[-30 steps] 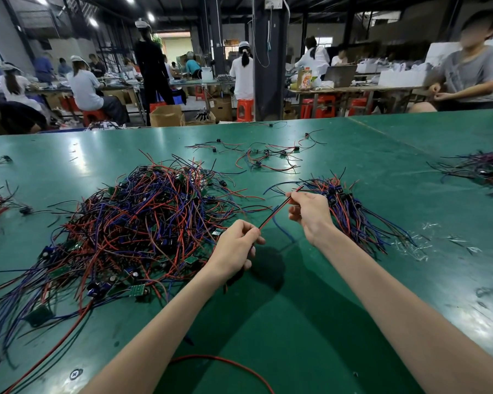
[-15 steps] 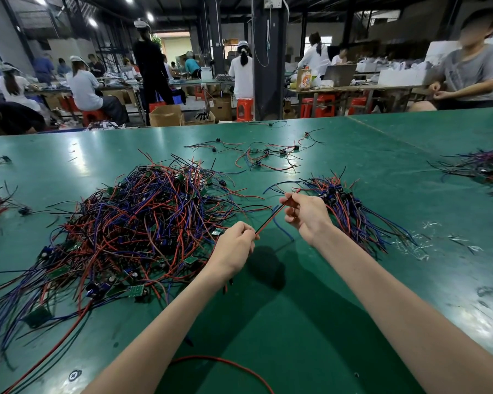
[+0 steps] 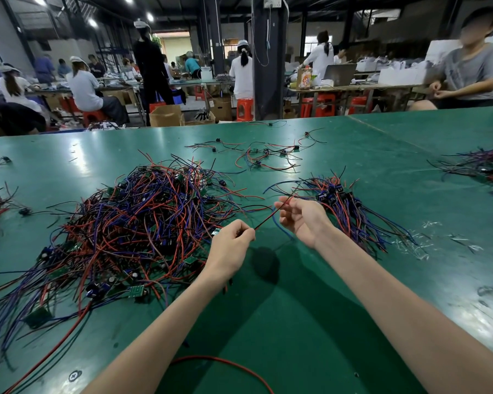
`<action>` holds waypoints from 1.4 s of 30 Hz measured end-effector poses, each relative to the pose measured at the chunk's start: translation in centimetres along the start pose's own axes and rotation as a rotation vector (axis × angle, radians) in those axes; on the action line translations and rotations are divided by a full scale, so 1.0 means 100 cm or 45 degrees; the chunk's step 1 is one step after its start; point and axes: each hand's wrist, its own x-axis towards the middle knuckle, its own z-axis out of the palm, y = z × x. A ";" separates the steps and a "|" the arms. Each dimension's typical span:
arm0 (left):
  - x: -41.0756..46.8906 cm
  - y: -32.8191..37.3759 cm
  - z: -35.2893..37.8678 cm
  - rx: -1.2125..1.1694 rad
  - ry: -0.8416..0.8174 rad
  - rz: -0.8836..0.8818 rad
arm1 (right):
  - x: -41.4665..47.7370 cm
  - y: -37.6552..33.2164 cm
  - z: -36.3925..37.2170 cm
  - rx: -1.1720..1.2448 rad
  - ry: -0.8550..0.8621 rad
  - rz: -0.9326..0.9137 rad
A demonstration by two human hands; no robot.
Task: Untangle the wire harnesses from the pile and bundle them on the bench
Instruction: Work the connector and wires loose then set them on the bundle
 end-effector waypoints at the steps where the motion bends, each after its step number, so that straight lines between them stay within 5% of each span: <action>1: 0.000 0.000 0.000 -0.017 0.004 -0.011 | -0.002 0.000 -0.001 -0.006 -0.061 0.028; 7: 0.001 0.000 -0.002 -0.074 -0.008 -0.077 | -0.010 -0.003 0.001 -0.133 -0.275 -0.012; 17: -0.001 0.002 -0.002 -0.102 -0.038 -0.087 | -0.005 -0.008 -0.009 -0.159 -0.217 -0.158; 26: -0.001 0.002 -0.003 -0.044 -0.054 -0.057 | -0.005 -0.010 -0.010 -0.505 -0.238 -0.238; 35: -0.003 0.006 -0.005 -0.034 -0.075 -0.015 | -0.004 -0.012 -0.015 -0.085 -0.260 0.025; 42: -0.004 0.006 -0.002 -0.045 -0.117 -0.014 | 0.010 -0.005 -0.023 -0.290 0.029 -0.240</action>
